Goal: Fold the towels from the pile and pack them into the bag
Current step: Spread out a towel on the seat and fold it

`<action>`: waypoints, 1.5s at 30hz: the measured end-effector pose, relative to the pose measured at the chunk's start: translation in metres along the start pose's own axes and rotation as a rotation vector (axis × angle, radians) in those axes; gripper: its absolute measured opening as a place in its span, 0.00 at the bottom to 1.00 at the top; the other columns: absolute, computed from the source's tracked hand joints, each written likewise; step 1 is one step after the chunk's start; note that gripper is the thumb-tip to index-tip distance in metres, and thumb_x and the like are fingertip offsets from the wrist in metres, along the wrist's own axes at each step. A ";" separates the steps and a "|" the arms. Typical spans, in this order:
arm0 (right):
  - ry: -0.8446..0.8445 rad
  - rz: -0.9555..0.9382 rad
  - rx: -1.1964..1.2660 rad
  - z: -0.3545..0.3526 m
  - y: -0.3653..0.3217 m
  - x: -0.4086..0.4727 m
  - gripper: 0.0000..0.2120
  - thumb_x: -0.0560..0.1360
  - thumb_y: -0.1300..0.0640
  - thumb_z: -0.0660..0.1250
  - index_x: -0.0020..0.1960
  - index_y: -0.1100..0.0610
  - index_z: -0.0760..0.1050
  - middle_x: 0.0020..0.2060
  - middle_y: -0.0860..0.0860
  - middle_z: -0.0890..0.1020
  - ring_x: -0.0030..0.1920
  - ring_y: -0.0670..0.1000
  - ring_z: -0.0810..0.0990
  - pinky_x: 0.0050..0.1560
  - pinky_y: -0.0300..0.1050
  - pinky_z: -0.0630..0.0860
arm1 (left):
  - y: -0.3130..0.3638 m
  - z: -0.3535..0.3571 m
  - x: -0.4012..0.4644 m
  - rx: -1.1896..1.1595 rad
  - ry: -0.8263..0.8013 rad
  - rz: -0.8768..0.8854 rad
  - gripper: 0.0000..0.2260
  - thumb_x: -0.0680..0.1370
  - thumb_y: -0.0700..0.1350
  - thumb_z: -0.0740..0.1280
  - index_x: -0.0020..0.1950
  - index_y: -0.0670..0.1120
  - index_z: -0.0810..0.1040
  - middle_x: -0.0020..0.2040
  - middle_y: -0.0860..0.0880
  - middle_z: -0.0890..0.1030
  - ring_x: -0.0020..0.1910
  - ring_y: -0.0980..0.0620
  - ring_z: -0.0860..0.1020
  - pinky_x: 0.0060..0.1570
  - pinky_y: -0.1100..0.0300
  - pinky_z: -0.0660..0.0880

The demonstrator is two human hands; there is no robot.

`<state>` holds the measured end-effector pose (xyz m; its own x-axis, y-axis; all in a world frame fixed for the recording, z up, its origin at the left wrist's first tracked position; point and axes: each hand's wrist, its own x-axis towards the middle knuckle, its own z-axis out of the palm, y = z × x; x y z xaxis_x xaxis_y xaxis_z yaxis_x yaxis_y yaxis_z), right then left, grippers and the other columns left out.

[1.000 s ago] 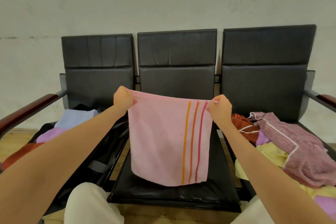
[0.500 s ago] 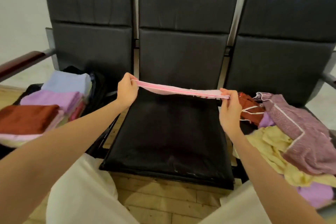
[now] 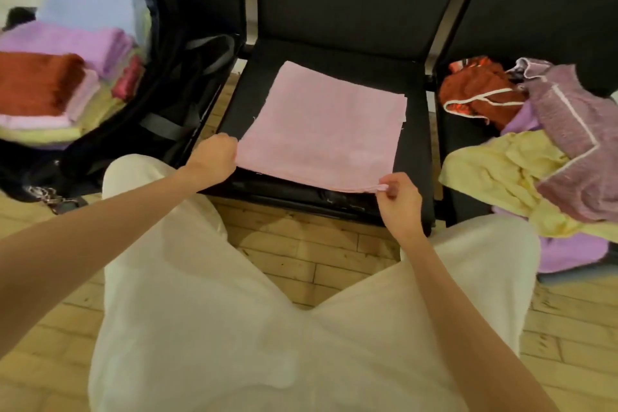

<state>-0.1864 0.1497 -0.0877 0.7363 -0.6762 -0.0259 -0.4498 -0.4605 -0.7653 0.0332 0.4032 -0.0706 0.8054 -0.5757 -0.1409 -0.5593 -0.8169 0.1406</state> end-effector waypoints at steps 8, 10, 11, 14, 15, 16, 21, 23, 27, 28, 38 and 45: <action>-0.143 -0.040 -0.047 -0.008 0.000 -0.005 0.04 0.75 0.64 0.67 0.50 0.59 0.79 0.45 0.51 0.80 0.42 0.47 0.77 0.41 0.30 0.71 | 0.033 0.002 -0.018 0.366 -0.108 0.124 0.12 0.75 0.44 0.63 0.57 0.42 0.76 0.57 0.43 0.75 0.56 0.44 0.74 0.57 0.52 0.72; -0.140 -0.078 -0.089 -0.013 0.001 -0.004 0.04 0.75 0.62 0.69 0.49 0.58 0.80 0.46 0.49 0.78 0.41 0.45 0.77 0.41 0.28 0.71 | 0.053 0.011 -0.019 0.059 -0.076 0.264 0.14 0.75 0.45 0.66 0.59 0.43 0.76 0.61 0.44 0.75 0.58 0.46 0.74 0.59 0.52 0.71; -0.137 -0.098 -0.110 -0.015 0.002 -0.002 0.04 0.74 0.62 0.69 0.49 0.57 0.80 0.47 0.49 0.78 0.40 0.45 0.76 0.40 0.28 0.71 | 0.066 0.015 -0.020 -0.085 -0.109 0.328 0.16 0.75 0.46 0.68 0.61 0.44 0.75 0.63 0.45 0.74 0.60 0.46 0.73 0.61 0.52 0.70; -0.182 -0.088 -0.106 -0.023 0.001 0.004 0.04 0.74 0.61 0.69 0.48 0.56 0.80 0.44 0.49 0.80 0.39 0.45 0.75 0.38 0.29 0.70 | 0.110 0.029 -0.018 -0.244 -0.173 0.447 0.21 0.75 0.50 0.71 0.64 0.45 0.73 0.63 0.48 0.75 0.60 0.48 0.73 0.60 0.53 0.70; -0.205 -0.079 -0.096 -0.025 0.001 0.007 0.04 0.74 0.61 0.70 0.49 0.55 0.80 0.43 0.49 0.80 0.39 0.45 0.75 0.38 0.30 0.71 | 0.123 0.034 -0.015 -0.283 -0.164 0.463 0.20 0.74 0.50 0.71 0.63 0.45 0.73 0.61 0.48 0.76 0.58 0.49 0.73 0.57 0.54 0.71; -0.224 -0.073 -0.088 -0.026 0.000 0.010 0.05 0.74 0.61 0.70 0.49 0.55 0.80 0.42 0.49 0.80 0.40 0.46 0.76 0.39 0.31 0.72 | 0.135 0.040 -0.012 -0.323 -0.146 0.481 0.18 0.74 0.49 0.71 0.62 0.45 0.75 0.58 0.48 0.78 0.55 0.49 0.74 0.53 0.56 0.72; -0.409 0.003 0.112 -0.050 -0.008 0.033 0.09 0.72 0.66 0.70 0.51 0.58 0.80 0.40 0.50 0.83 0.40 0.45 0.80 0.40 0.31 0.76 | 0.169 0.059 -0.001 -0.435 -0.131 0.536 0.07 0.77 0.45 0.67 0.53 0.46 0.79 0.46 0.51 0.81 0.40 0.54 0.74 0.38 0.60 0.69; -0.411 0.048 0.124 -0.056 -0.011 0.055 0.08 0.72 0.65 0.69 0.50 0.57 0.80 0.40 0.49 0.84 0.39 0.44 0.80 0.37 0.33 0.75 | 0.173 0.062 0.003 -0.447 -0.129 0.541 0.06 0.78 0.46 0.66 0.53 0.47 0.79 0.46 0.52 0.81 0.38 0.56 0.72 0.37 0.62 0.65; -0.100 0.176 -0.015 -0.032 0.008 0.135 0.08 0.74 0.64 0.66 0.52 0.60 0.80 0.47 0.55 0.83 0.47 0.51 0.81 0.48 0.42 0.78 | 0.174 0.057 0.010 -0.512 -0.167 0.496 0.08 0.79 0.48 0.64 0.55 0.47 0.78 0.43 0.54 0.78 0.38 0.56 0.73 0.35 0.63 0.65; -0.009 0.194 -0.068 -0.023 0.013 0.156 0.09 0.74 0.63 0.65 0.53 0.61 0.80 0.50 0.56 0.82 0.51 0.54 0.81 0.53 0.44 0.76 | 0.173 0.056 0.011 -0.559 -0.175 0.469 0.08 0.79 0.48 0.65 0.55 0.46 0.78 0.42 0.55 0.78 0.37 0.56 0.74 0.35 0.64 0.66; 0.178 0.252 -0.609 0.026 0.011 0.217 0.23 0.74 0.47 0.69 0.62 0.61 0.72 0.66 0.60 0.68 0.66 0.59 0.67 0.64 0.49 0.65 | 0.174 0.041 0.016 -0.775 -0.398 0.288 0.02 0.74 0.40 0.67 0.41 0.45 0.75 0.37 0.53 0.79 0.37 0.53 0.77 0.32 0.67 0.70; 0.226 0.182 -0.532 0.001 0.027 0.204 0.14 0.76 0.62 0.62 0.61 0.63 0.71 0.61 0.60 0.75 0.63 0.60 0.73 0.60 0.50 0.69 | 0.196 0.035 -0.002 -1.047 -0.589 0.161 0.10 0.71 0.34 0.65 0.32 0.42 0.67 0.35 0.44 0.70 0.34 0.49 0.72 0.34 0.58 0.69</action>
<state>-0.0479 -0.0001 -0.1147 0.5244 -0.8497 0.0555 -0.7925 -0.5108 -0.3332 -0.0854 0.2431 -0.0772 0.3758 -0.8183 -0.4349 0.0041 -0.4678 0.8838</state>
